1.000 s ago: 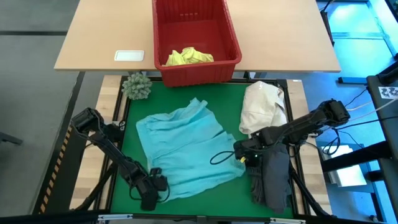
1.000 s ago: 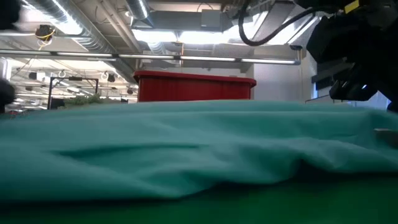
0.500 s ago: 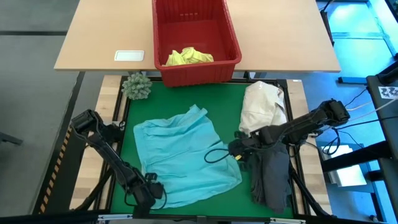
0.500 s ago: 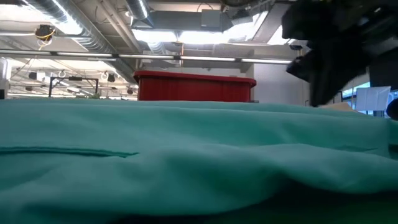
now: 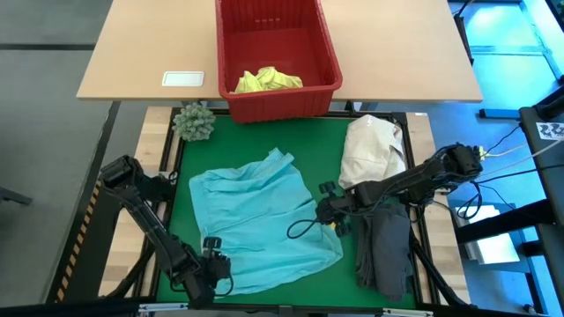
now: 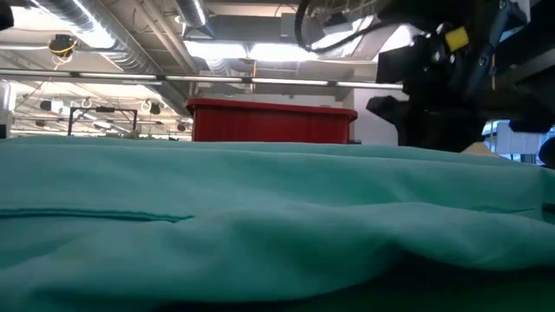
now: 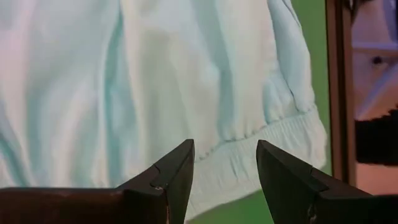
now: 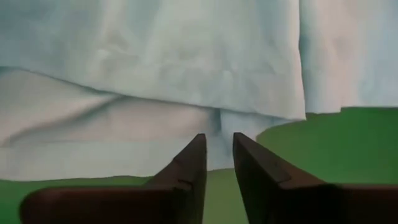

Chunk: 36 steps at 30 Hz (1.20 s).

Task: Fold Laundry from Bin
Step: Fold the blue short

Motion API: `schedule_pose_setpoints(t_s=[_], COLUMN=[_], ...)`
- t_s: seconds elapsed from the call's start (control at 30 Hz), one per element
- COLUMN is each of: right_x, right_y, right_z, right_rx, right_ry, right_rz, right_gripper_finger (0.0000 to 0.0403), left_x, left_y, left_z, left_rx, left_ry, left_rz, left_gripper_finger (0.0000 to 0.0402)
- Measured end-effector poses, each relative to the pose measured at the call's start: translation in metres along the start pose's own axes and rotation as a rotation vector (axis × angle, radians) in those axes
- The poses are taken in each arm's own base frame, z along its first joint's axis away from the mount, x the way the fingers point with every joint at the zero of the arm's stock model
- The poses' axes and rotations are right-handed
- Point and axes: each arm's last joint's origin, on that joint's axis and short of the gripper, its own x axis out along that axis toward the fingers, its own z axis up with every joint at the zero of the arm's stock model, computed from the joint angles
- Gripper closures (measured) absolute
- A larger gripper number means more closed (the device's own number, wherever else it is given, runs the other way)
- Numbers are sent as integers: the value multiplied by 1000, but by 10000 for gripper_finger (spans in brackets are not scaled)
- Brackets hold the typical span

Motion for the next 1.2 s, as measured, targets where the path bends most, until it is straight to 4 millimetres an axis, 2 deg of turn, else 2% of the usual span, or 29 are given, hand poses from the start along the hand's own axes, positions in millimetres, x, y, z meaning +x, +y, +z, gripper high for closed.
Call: schedule_pose_setpoints(t_s=[0.33, 0.47, 0.73, 1.0, 1.2], right_x=[6, 5, 13, 23, 42], right_y=[4, 12, 33, 34, 37], right_z=[3, 7, 0, -8, -8], right_rx=[7, -47, -243, -327, -409], right_ry=[-11, -52, -97, -91, -50], right_rz=[-20, -67, -225, -310, -360], right_gripper_finger=[195, 164, 158, 159, 159], left_x=[-1, -2, -4, 1, 2], left_y=[5, 6, 5, 10, 21], left_z=[-3, -6, -8, -13, -25], left_rx=[17, 34, 27, 13, -50], left_ry=[-29, -53, -102, -120, -139], left_rz=[96, 145, 186, 225, 206], left_gripper_finger=[235, 235, 235, 235, 255])
